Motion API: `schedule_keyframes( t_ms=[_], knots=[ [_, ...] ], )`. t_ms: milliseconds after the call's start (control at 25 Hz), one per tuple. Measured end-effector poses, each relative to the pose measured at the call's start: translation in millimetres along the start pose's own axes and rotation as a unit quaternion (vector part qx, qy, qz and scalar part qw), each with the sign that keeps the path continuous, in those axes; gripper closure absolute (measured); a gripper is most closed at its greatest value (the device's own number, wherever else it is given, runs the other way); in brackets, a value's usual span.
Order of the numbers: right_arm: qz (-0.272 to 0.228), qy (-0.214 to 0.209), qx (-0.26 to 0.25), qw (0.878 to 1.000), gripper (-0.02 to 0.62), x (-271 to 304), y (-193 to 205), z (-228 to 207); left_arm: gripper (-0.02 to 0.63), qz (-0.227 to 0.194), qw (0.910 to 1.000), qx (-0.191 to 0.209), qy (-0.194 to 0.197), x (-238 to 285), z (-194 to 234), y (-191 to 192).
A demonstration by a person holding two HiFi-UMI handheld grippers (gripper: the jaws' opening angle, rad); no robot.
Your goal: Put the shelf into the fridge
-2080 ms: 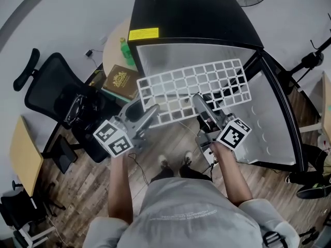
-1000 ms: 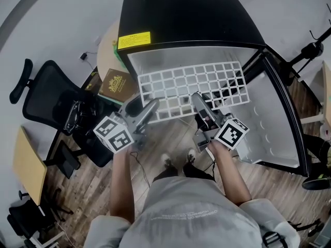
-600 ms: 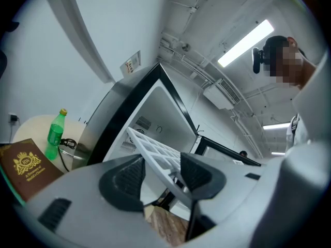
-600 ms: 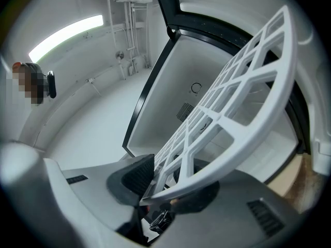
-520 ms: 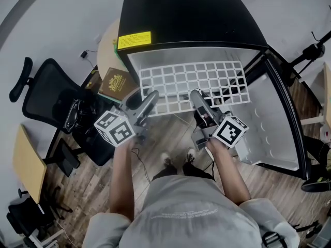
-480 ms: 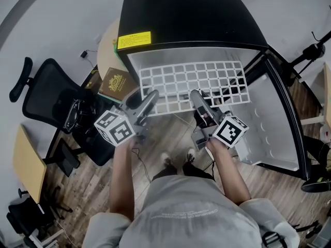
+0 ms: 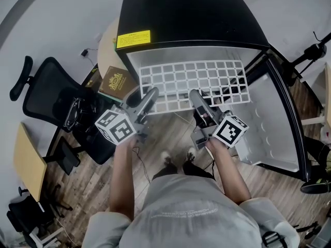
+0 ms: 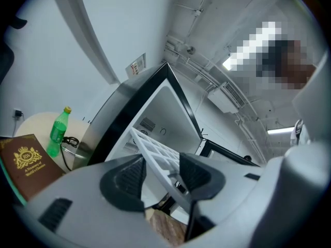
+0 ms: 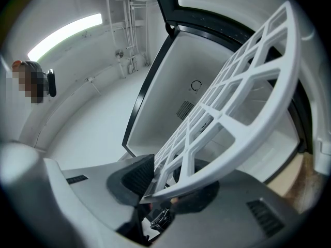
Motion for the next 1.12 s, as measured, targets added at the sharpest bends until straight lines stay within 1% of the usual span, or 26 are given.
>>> schedule_keyframes(
  t_ms=[200,480,880,1120],
  knots=[
    [0.002,-0.001,-0.002,1.0,0.485,0.0,-0.3,1.1,0.415,-0.003,1.0,-0.008,-0.003,-0.1,-0.6,-0.4],
    [0.003,-0.003,-0.002,1.0,0.485,0.8,0.2,2.7,0.437,-0.003,0.9993,-0.037,0.0,1.7,-1.1,0.6],
    [0.002,0.001,0.006,1.0,0.485,1.5,0.5,1.0,0.44,0.006,0.9994,-0.034,0.004,5.3,0.9,0.8],
    [-0.001,0.003,0.024,1.0,0.488,3.6,-0.1,0.7,0.449,0.016,0.9984,-0.055,0.005,8.3,1.5,-0.2]
  ],
)
Point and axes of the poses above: the fingertips, and each gripper's own axes: x forward along the fingers, z to its left, y out of its underside, the point moved 3 cm from there along -x, backward along the fingers, and after that the axes turned 12 degrees about -y, right-handed, at the moved point
